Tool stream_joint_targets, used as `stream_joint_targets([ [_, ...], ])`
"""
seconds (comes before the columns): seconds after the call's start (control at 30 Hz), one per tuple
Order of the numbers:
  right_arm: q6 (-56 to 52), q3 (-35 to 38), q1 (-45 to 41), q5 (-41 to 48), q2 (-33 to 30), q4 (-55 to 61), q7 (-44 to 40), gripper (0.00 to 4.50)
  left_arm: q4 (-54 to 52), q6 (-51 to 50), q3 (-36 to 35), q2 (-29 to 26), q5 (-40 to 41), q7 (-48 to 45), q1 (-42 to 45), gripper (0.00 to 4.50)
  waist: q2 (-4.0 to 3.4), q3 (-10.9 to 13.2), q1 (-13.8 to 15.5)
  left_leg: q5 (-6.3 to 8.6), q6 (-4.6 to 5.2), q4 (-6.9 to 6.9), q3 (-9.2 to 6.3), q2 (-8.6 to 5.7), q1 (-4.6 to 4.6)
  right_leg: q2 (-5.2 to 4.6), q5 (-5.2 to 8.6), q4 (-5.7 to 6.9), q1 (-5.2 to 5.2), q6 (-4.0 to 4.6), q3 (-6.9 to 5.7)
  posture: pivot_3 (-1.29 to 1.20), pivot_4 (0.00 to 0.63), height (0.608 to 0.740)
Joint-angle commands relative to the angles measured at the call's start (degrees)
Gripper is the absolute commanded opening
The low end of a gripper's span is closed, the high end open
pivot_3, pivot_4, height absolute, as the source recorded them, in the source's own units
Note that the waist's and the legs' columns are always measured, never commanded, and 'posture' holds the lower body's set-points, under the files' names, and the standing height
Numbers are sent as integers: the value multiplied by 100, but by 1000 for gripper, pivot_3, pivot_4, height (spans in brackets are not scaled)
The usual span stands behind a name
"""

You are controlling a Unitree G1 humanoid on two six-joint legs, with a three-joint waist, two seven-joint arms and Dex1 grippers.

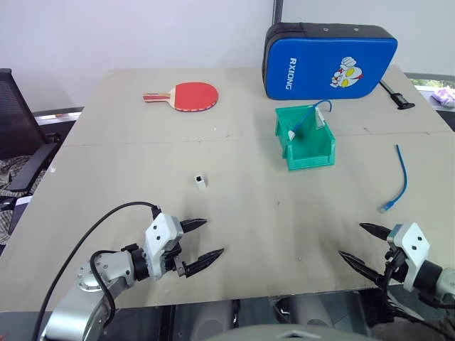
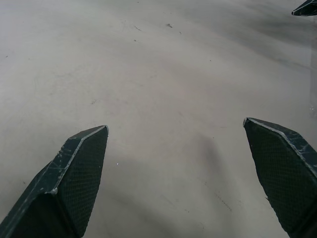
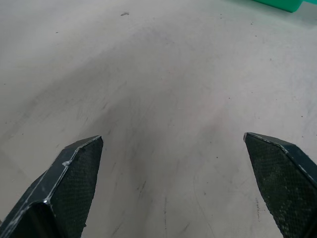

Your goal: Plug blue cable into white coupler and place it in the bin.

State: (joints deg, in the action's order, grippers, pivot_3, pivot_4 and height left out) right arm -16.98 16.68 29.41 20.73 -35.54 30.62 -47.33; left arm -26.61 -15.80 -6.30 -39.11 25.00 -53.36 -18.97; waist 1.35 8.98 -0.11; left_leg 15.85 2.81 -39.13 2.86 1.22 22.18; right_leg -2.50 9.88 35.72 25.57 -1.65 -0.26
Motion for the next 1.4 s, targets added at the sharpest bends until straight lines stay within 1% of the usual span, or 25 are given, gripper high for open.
stream_joint_targets([
  [0.03,37,124,-163,88,-33,221,99,4500,-421,-304,-23,47,314,214,183,4479,0,0,2,0,0,0,0,0,0,0,0,0,0,0,0,0,150,731],
  [0.1,-201,258,-428,282,-93,325,219,4500,-644,-756,58,204,653,479,484,4479,1,3,6,0,0,-1,0,0,2,-2,0,0,0,0,-1,0,150,731],
  [0.2,-628,492,-747,519,-402,359,191,4500,-824,-1172,160,153,880,522,640,4479,-1,1,10,0,1,-3,7,-2,-1,-6,-1,0,-2,-1,-8,0,150,731],
  [0.3,-969,845,-1154,588,-1464,-42,-475,4500,-1089,-1398,251,-42,1172,284,763,4479,-3,7,-4,-1,1,-2,16,-5,-3,13,0,0,-1,-1,-2,0,150,731],
  [0.4,-641,841,-1531,280,-2667,-875,-1452,4500,-1126,-1062,399,-274,929,-88,838,4479,-3,9,15,0,3,2,17,-5,1,19,0,-7,2,0,-3,0,150,731],
  [0.47,-76,527,-1847,-89,-3340,-1533,-2017,3978,-1070,-823,472,-361,794,-273,820,4500,-8,12,26,-1,3,5,18,-5,-1,22,1,-10,1,1,-2,0,150,731],
  [0.5,190,316,-2041,-260,-3568,-1830,-2207,3691,-1059,-768,498,-374,779,-318,805,4500,-7,13,26,-1,3,4,17,-4,-2,25,1,-10,0,2,-3,0,150,731],
  [0.53,404,108,-2232,-382,-3747,-2082,-2403,3330,-1065,-726,519,-376,768,-344,790,4500,-7,13,22,-1,3,4,17,-2,-3,27,3,-10,1,5,-2,0,150,731],
  [0.57,718,-199,-2490,-600,-3919,-2369,-2593,2744,-1081,-667,552,-379,735,-381,769,4500,-6,14,24,-1,3,5,16,0,-3,30,5,-10,1,7,-3,0,150,731],
  [0.63,1471,-956,-3162,-1215,-4099,-3026,-2902,2744,-1140,-565,619,-380,646,-407,700,4500,-9,17,9,-1,3,5,17,2,-6,33,6,-10,0,9,-3,0,150,731],
  [0.67,1861,-1420,-3680,-1593,-4017,-3435,-3038,2744,-1174,-533,646,-371,618,-392,671,4500,-8,18,9,-1,3,5,16,3,-4,33,6,-10,1,10,-3,0,150,731],
  [0.73,2330,-1956,-4358,-2019,-3822,-3981,-3177,2744,-1225,-511,673,-354,597,-349,641,4500,-10,27,-17,-1,3,5,17,3,-5,34,6,-10,1,10,-3,0,150,731],
  [0.77,2592,-2299,-4805,-2289,-3618,-4362,-3270,2744,-1260,-510,679,-334,593,-304,639,4500,-12,34,-29,-1,3,4,25,3,-7,34,6,-10,1,10,4,0,150,731],
  [0.97,3719,-3395,-6380,-3336,-2788,-6197,-3390,2744,-1210,-486,696,-301,560,-233,671,4500,-17,39,-42,-1,4,4,38,2,-10,37,5,-6,1,10,15,0,150,731],
  [1.07,4040,-3734,-6878,-3572,-2496,-6909,-3650,1908,-1097,-410,666,-290,522,-247,648,4500,-10,39,-52,-1,4,4,43,3,-16,38,4,-6,-3,10,20,0,150,731],
  [1.13,4185,-3846,-7096,-3648,-2361,-7218,-3756,917,-1070,-379,649,-270,503,-209,625,4500,11,34,-66,-1,4,3,49,4,-21,38,4,-6,-7,11,26,0,150,731],
  [1.2,4011,-3787,-7199,-3457,-2220,-7211,-3949,21,-1067,-346,639,-257,470,-157,582,4500,37,30,-87,-1,5,3,61,7,-37,38,3,-6,-16,11,41,0,150,731],
  [1.23,3855,-3729,-7211,-3319,-2163,-7099,-4061,21,-1070,-344,631,-249,460,-127,564,4500,40,29,-90,-1,5,2,67,8,-40,37,3,-5,-16,11,47,0,150,731],
  [1.3,3171,-3573,-7167,-2891,-2016,-6391,-4324,21,-1085,-371,591,-211,452,-14,509,4500,41,29,-99,-2,5,0,76,9,-45,36,2,-4,-16,12,60,0,150,731],
  [1.4,1633,-3519,-7064,-2411,-1682,-4827,-4415,21,-1057,-319,609,-71,253,277,545,4500,33,32,-107,-2,5,1,89,10,-51,36,-1,18,-6,13,80,0,150,731],
])
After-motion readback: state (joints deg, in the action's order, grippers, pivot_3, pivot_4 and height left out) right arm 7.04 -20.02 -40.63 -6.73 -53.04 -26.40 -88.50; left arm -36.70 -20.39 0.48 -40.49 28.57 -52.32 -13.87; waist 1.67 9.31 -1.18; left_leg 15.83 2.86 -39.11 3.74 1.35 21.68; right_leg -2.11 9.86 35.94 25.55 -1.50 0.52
